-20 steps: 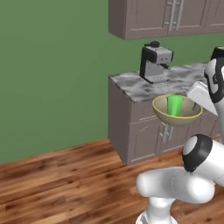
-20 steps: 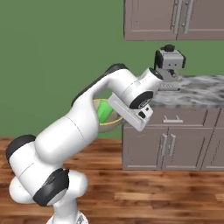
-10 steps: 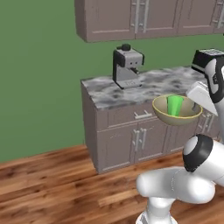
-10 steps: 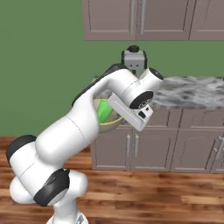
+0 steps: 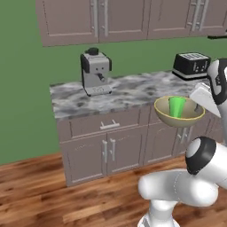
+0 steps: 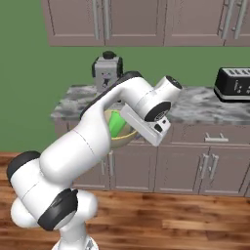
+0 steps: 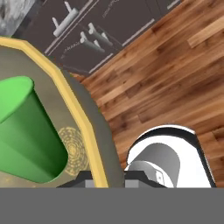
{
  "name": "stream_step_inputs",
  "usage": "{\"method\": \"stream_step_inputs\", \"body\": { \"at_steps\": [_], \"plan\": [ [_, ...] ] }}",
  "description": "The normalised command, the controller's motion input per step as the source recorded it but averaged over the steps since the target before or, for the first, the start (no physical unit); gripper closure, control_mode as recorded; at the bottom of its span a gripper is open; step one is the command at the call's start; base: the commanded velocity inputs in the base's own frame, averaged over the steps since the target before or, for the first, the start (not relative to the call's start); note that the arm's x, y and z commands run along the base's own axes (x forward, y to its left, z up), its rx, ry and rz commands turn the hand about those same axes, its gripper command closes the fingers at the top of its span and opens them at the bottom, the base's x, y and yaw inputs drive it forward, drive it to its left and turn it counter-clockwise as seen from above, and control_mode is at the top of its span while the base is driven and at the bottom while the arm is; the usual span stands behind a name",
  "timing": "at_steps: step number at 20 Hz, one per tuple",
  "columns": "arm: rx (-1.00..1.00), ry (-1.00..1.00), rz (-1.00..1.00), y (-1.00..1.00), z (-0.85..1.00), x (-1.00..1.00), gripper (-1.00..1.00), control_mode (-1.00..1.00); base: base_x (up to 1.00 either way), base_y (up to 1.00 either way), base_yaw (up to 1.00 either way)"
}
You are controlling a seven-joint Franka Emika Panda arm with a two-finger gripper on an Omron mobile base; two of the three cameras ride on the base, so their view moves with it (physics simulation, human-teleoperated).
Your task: Place the cup inside the bowl on the dining table and move the bowl to any counter.
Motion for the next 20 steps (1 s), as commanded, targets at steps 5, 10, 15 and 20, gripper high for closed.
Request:
{"method": "stream_step_inputs", "body": {
  "at_steps": [5,10,15,20],
  "plan": [
    [0.0,0.0,0.0,0.0,0.0,0.0,1.0,1.0,0.51,-0.94,0.04],
    [0.0,0.0,0.0,0.0,0.0,0.0,1.0,1.0,0.5,-0.56,0.02],
    [0.0,0.0,0.0,0.0,0.0,0.0,1.0,1.0,0.96,0.0,0.0],
    [0.0,0.0,0.0,0.0,0.0,0.0,1.0,1.0,0.91,0.0,0.0]
  ]
}}
